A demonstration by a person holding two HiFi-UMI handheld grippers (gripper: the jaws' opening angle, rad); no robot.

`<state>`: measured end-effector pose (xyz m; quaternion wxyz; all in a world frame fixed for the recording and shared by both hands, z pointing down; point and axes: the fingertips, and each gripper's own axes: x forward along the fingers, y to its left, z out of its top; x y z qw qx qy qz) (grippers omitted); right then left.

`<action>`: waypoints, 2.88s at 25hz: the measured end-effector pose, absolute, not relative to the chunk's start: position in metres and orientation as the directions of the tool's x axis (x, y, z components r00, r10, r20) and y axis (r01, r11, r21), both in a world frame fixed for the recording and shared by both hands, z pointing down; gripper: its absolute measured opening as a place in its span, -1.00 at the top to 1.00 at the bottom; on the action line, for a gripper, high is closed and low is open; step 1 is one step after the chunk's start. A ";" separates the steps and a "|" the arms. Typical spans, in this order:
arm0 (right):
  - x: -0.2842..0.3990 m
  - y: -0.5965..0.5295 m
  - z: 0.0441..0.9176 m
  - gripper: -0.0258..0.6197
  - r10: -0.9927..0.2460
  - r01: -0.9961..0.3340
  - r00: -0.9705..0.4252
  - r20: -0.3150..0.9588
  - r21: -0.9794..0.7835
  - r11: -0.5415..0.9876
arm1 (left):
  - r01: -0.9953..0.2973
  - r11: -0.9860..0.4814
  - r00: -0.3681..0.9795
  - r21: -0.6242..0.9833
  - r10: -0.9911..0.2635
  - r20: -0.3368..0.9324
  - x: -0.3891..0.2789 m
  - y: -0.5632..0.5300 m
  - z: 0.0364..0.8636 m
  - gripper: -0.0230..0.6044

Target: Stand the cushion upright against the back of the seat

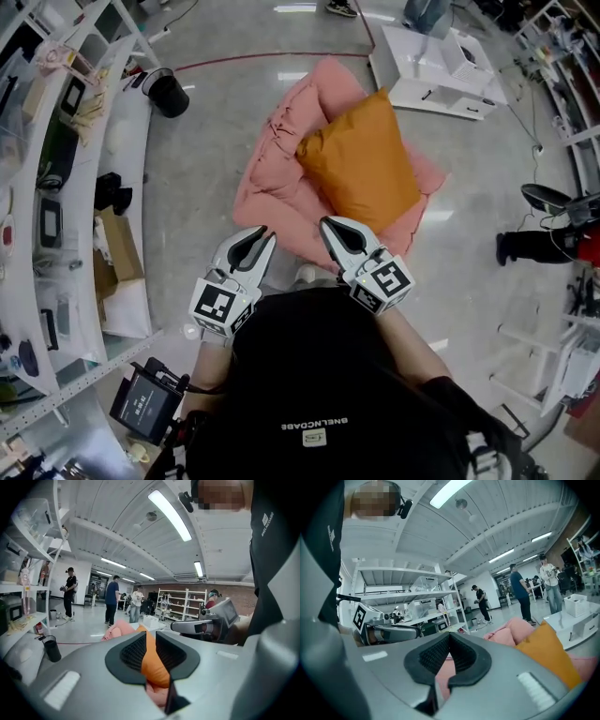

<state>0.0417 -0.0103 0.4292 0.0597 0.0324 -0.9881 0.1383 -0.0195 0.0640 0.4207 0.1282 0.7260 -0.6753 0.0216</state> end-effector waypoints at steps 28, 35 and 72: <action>0.059 -0.091 0.440 0.91 -0.546 -0.604 -0.796 0.264 -0.285 0.744 | -0.798 -0.601 0.495 -0.038 -0.691 0.527 -0.057 -0.117 0.514 0.03; 0.102 -0.073 0.430 0.91 -0.664 -0.727 -0.686 0.298 -0.271 0.630 | -0.738 -0.667 0.479 -0.105 -0.626 0.616 -0.048 -0.145 0.539 -0.07; 0.163 -0.030 0.442 0.91 -0.863 -0.946 -0.313 0.396 -0.214 0.245 | -0.709 -0.691 0.224 -0.139 -0.407 0.885 -0.081 -0.228 0.729 0.33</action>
